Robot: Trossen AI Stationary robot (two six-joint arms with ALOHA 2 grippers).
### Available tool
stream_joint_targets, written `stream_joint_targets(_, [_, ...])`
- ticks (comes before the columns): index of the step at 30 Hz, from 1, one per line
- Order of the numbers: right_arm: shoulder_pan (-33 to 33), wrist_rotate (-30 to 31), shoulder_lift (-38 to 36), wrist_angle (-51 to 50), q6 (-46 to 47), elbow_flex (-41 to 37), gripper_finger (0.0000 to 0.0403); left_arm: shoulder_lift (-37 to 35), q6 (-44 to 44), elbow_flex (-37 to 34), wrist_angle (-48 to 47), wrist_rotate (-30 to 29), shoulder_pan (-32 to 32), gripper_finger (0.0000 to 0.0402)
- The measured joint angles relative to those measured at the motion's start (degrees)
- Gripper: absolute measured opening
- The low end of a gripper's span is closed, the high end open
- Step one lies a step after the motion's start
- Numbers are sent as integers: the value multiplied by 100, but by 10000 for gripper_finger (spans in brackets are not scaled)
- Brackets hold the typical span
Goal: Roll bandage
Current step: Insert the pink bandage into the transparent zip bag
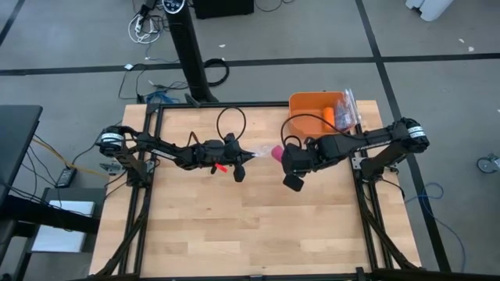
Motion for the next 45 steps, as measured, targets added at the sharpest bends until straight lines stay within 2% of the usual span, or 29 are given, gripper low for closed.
stream_joint_targets(45, [-276, 332, -166, 186, -71, -2, 51, 0, -42, 2, -52, -2, -2, 0])
